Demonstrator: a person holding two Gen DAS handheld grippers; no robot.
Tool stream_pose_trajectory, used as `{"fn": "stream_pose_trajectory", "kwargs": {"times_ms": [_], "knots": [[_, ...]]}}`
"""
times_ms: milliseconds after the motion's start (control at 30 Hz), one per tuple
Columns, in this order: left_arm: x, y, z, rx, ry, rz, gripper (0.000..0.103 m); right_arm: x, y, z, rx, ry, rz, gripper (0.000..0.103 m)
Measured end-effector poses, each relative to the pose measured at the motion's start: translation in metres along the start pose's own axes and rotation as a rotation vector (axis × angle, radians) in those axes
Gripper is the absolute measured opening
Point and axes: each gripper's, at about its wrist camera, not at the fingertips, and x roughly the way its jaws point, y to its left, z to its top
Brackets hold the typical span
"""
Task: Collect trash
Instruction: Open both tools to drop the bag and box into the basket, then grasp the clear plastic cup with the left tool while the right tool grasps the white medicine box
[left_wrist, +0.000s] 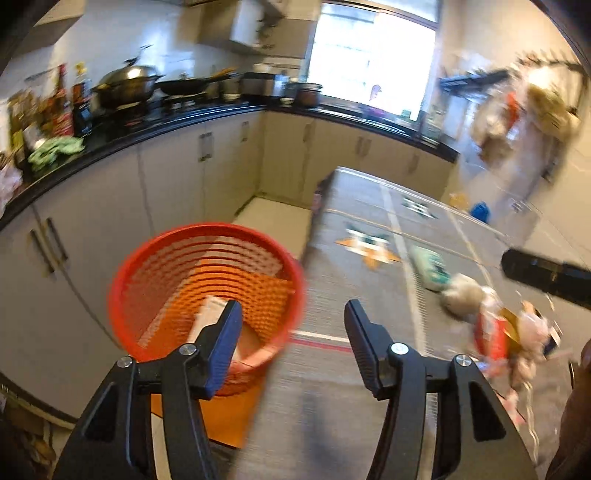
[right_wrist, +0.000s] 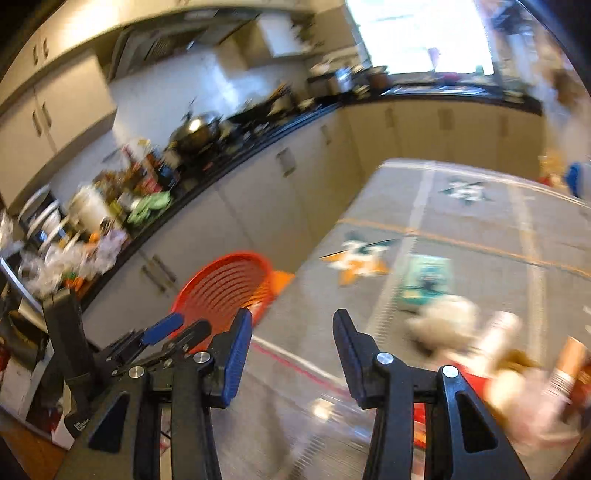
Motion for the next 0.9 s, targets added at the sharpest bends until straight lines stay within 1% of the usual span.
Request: {"fn": "stream_pose_trajectory", "kwargs": {"times_ms": [67,133,200,267,300,367,433,533,600,733,800,833,867,900], "knots": [[-0.002,-0.022,-0.004,0.032,0.013,-0.038,0.062,-0.027,-0.021,-0.006,0.04,-0.043,-0.027,0.051],[-0.002,-0.047,-0.01,0.058,0.039,-0.104,0.063,-0.052,-0.042,-0.018,0.066,-0.073,-0.076,0.052],[0.002,-0.069,-0.015,0.078,0.085,-0.183,0.063,-0.071,-0.06,-0.03,0.095,-0.09,-0.104,0.052],[0.008,-0.083,-0.019,0.073,0.136,-0.24,0.063,-0.087,-0.079,-0.041,0.13,-0.1,-0.123,0.052],[0.012,-0.089,-0.02,0.062,0.157,-0.261,0.063,-0.094,-0.087,-0.045,0.149,-0.108,-0.129,0.052],[0.011,-0.096,-0.024,0.056,0.158,-0.279,0.064,-0.112,-0.106,-0.057,0.197,-0.129,-0.149,0.052],[0.004,-0.108,-0.029,0.104,0.128,-0.258,0.064,-0.123,-0.121,-0.065,0.233,-0.141,-0.163,0.052],[-0.004,-0.123,-0.037,0.216,0.092,-0.217,0.064,-0.137,-0.142,-0.078,0.275,-0.147,-0.191,0.052],[-0.006,-0.13,-0.047,0.295,0.082,-0.167,0.064,-0.143,-0.151,-0.086,0.29,-0.151,-0.212,0.052],[0.001,-0.127,-0.057,0.357,0.087,-0.099,0.062,-0.16,-0.175,-0.099,0.334,-0.169,-0.273,0.052],[0.007,-0.128,-0.058,0.379,0.085,-0.077,0.053,-0.172,-0.193,-0.105,0.382,-0.185,-0.317,0.052],[0.01,-0.128,-0.058,0.382,0.088,-0.069,0.044,-0.177,-0.202,-0.107,0.407,-0.187,-0.339,0.052],[0.014,-0.128,-0.059,0.381,0.096,-0.065,0.037,-0.181,-0.21,-0.108,0.433,-0.191,-0.356,0.052],[0.019,-0.129,-0.06,0.381,0.108,-0.066,0.035,-0.185,-0.218,-0.11,0.465,-0.198,-0.37,0.052]]}}
